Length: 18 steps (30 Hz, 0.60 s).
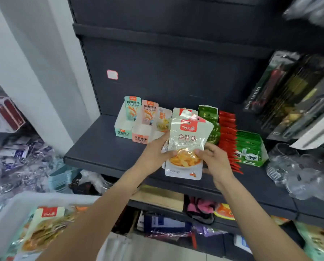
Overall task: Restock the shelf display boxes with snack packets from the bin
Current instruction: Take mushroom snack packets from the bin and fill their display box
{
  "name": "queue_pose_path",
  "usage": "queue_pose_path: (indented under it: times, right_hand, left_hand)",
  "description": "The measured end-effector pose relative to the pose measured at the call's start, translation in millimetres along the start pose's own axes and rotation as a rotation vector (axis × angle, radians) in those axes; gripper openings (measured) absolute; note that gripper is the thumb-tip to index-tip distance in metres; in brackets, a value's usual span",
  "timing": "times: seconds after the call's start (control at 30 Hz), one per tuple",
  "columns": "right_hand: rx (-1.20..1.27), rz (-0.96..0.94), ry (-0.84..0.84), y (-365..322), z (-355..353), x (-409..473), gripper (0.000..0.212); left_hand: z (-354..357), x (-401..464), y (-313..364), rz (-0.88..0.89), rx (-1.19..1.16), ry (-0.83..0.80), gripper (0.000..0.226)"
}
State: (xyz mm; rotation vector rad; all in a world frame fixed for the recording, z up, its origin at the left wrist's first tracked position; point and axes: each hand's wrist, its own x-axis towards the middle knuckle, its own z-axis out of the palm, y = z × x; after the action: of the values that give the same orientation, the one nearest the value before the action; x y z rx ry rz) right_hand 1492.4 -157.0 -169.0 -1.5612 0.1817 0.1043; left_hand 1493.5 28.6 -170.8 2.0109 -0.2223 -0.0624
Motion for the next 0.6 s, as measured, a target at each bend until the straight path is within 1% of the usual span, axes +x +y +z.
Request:
queue_pose_path:
  times: [0.03, 0.13, 0.23, 0.4, 0.47, 0.53, 0.6]
  right_hand:
    - [-0.003, -0.012, 0.005, -4, -1, 8, 0.019]
    - [-0.019, -0.049, 0.025, -17, 2, 35, 0.016]
    - [-0.008, -0.102, 0.043, -31, 5, 61, 0.015]
    - [-0.005, -0.180, 0.096, -54, 7, 107, 0.014]
    - [0.050, -0.208, 0.152, -61, 6, 123, 0.013]
    - [0.108, -0.237, 0.203, -66, 4, 135, 0.013]
    - [0.128, -0.248, 0.241, -70, 2, 144, 0.013]
  left_hand:
    - [0, 7, 7, 0.008, 0.023, 0.032, 0.059]
    - [-5, 35, 18, 0.013, 0.102, 0.194, 0.045]
    - [-15, 66, 22, 0.041, 0.097, 0.256, 0.039]
    - [-31, 119, 15, 0.125, 0.075, 0.236, 0.031]
    - [-35, 140, 2, 0.104, 0.114, 0.230, 0.032]
    - [-36, 160, -11, 0.068, 0.190, 0.172, 0.036]
    - [-33, 175, -20, 0.044, 0.304, 0.075, 0.046]
